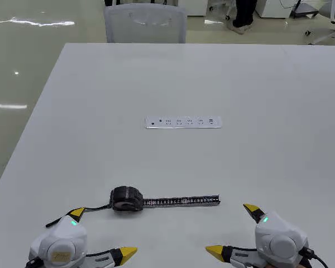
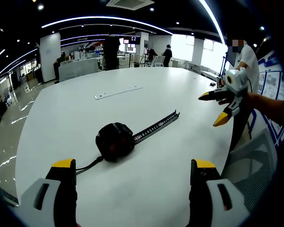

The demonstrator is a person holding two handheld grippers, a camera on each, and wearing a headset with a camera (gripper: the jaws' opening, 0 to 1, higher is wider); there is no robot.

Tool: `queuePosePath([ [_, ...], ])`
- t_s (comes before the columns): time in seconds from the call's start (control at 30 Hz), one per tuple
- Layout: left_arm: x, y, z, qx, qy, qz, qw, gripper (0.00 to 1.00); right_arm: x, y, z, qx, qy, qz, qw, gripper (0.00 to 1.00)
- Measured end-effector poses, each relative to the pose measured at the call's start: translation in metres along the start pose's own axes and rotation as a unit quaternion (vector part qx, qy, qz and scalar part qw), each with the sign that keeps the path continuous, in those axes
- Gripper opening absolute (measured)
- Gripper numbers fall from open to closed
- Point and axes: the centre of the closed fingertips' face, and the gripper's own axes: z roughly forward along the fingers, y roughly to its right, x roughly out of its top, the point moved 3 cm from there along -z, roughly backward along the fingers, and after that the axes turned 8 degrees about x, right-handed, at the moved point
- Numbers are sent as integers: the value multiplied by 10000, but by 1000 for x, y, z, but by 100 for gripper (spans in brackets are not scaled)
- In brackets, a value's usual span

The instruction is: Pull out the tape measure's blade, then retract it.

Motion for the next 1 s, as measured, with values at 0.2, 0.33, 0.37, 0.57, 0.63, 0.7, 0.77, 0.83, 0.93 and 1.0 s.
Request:
queuePosePath([
  [0.2, 0, -1, 2, 27, -25, -46, 10000, 98, -2, 0, 0, 8, -21, 4, 10000, 93],
  [0.33, 2, -1, 2, 59, -11, -80, 9999, 98, -3, 1, 0, 14, -30, 6, 10000, 94],
  [0.37, 3, -1, 2, 67, -8, -92, 9999, 98, -3, 1, 0, 15, -30, 9, 10000, 93],
  [0.57, 4, 0, 4, 132, -27, -172, 9998, 97, -2, -1, -1, 40, -60, -21, 10000, 93],
  [0.63, 4, 0, 6, 171, -20, -231, 9996, 96, -2, -1, -1, 50, -49, -46, 10000, 93],
  [0.7, 4, 1, 8, 193, -9, -293, 9994, 95, -2, 1, 0, 71, -18, -114, 9999, 93],
  [0.77, 4, 4, 11, 203, -6, -311, 9993, 94, 0, 2, 0, 89, 27, -219, 9997, 93],
  [0.83, 6, 6, 14, 250, -18, -343, 9991, 94, 2, 3, 1, 112, 70, -270, 9995, 93],
  [0.93, 4, 5, 17, 298, -38, -418, 9987, 94, 2, 4, 2, 199, 91, -303, 9993, 92],
  [1.0, 5, 6, 19, 366, -72, -465, 9982, 94, 2, 3, 3, 310, 74, -337, 9989, 90],
])
